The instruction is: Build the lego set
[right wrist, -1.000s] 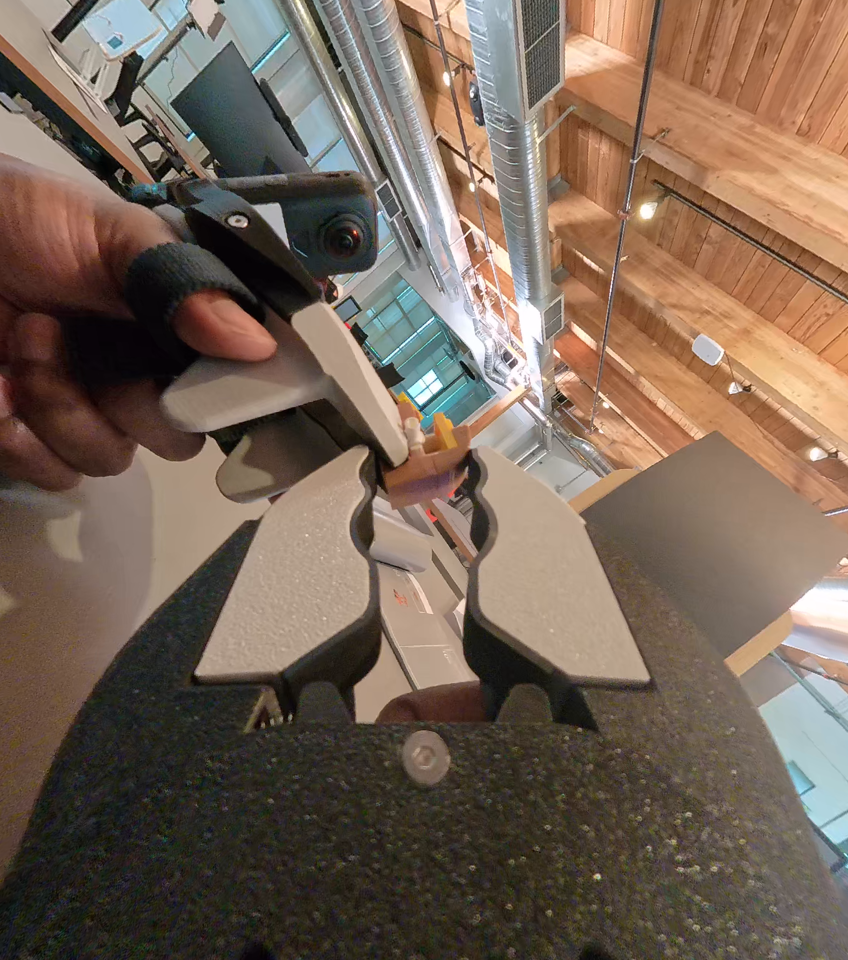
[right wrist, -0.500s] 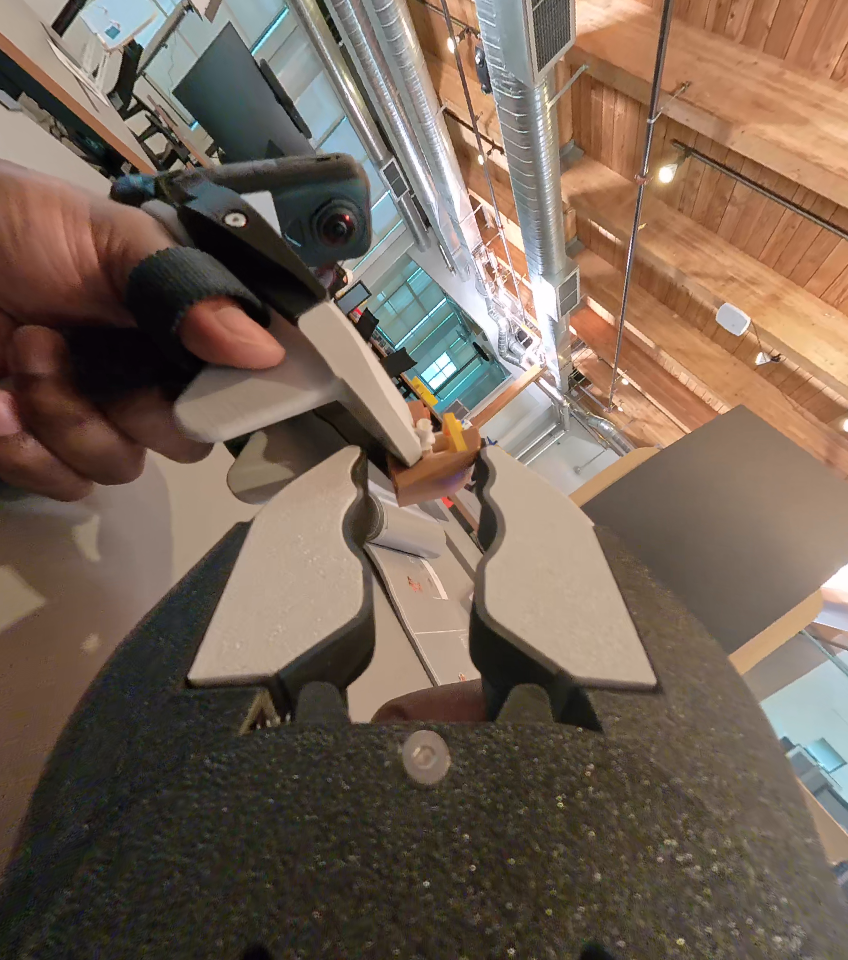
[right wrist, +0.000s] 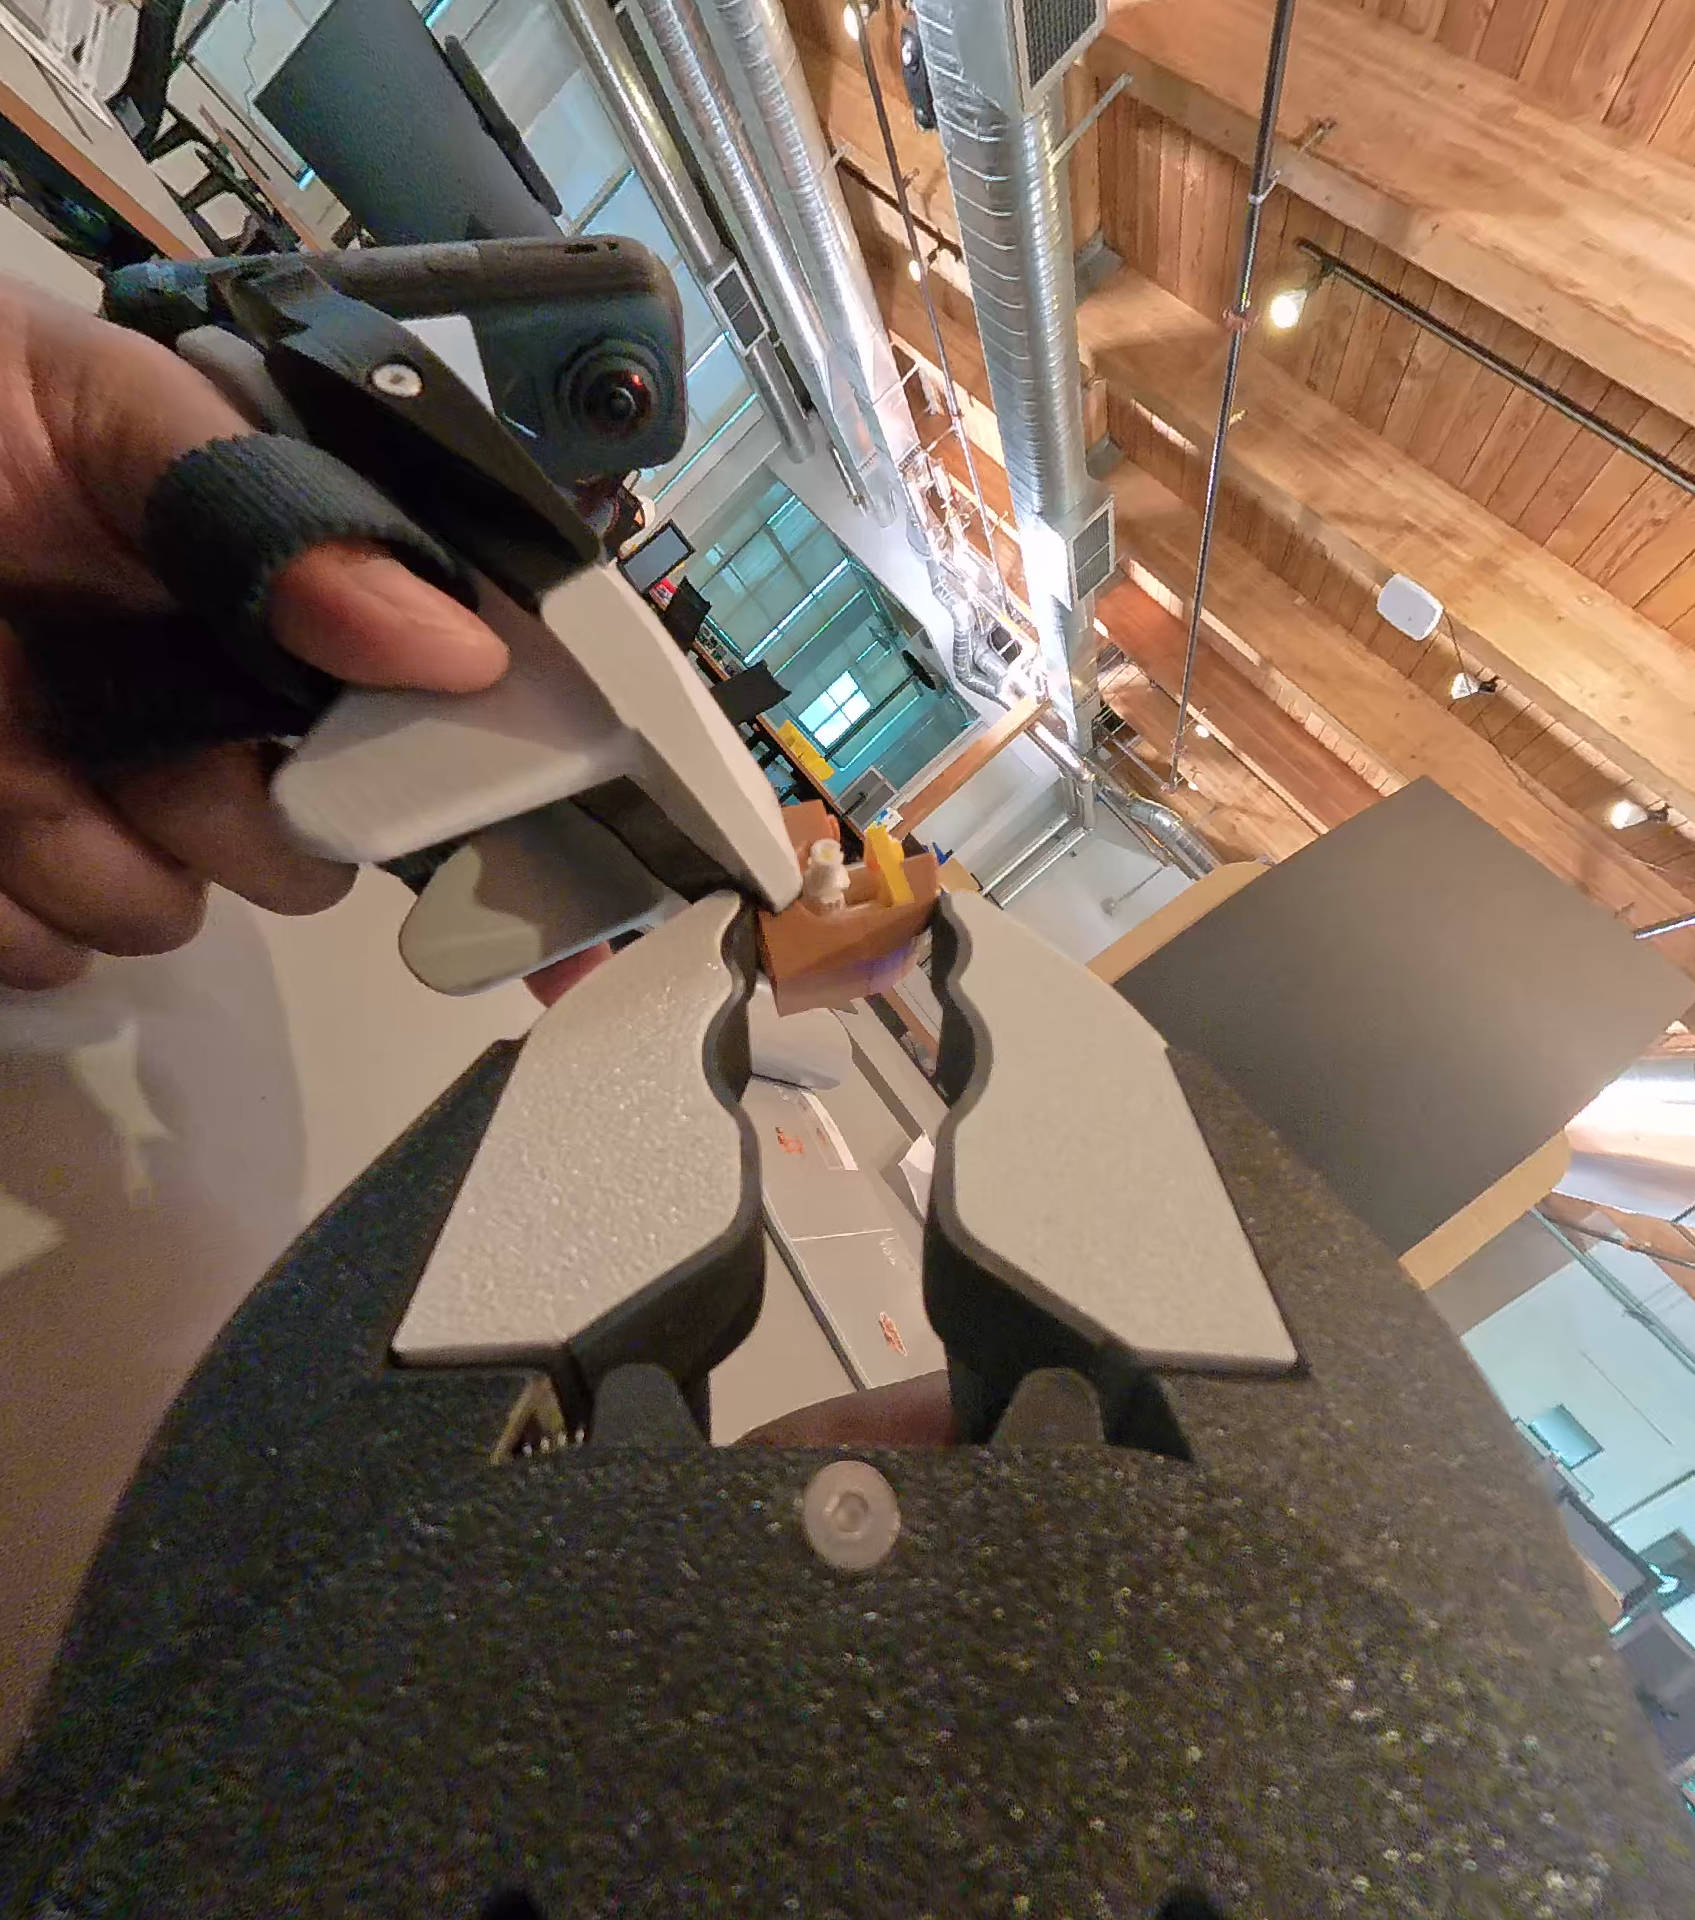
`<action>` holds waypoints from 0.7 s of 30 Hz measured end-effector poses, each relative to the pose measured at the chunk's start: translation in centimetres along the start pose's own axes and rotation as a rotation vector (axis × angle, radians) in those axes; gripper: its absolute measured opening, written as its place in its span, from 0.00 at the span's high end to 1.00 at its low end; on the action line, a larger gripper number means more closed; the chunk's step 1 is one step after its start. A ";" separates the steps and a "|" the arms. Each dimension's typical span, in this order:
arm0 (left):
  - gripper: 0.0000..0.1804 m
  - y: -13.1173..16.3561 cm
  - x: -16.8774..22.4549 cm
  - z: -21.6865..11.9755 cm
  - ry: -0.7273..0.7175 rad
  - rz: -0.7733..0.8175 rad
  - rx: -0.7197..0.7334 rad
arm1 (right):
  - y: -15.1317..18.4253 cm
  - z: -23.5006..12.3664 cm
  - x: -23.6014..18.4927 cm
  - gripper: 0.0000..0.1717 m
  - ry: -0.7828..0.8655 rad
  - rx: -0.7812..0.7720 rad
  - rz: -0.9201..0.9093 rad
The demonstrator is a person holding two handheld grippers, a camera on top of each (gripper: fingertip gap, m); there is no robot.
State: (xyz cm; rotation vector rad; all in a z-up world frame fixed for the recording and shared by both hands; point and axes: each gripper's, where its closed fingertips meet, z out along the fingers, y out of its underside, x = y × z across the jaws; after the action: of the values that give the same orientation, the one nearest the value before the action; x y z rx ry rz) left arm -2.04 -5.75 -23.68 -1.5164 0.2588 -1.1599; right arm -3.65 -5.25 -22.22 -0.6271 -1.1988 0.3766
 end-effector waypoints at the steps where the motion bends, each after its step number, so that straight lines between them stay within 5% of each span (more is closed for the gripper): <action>1: 0.90 0.0 -0.1 0.0 -0.002 0.003 0.006 | -0.1 0.0 0.0 0.82 0.001 0.003 -0.003; 10: 0.90 -0.3 -0.6 -0.4 -0.079 0.100 -0.002 | -0.4 0.0 0.0 0.75 0.032 0.010 -0.049; 21: 0.90 0.0 -0.1 0.1 -0.042 0.063 -0.011 | -0.1 0.0 0.1 0.81 0.027 -0.004 -0.046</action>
State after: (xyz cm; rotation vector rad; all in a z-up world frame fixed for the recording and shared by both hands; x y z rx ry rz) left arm -2.03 -5.61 -23.67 -1.5302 0.2834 -1.0769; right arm -3.65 -5.30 -22.08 -0.6052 -1.1867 0.3256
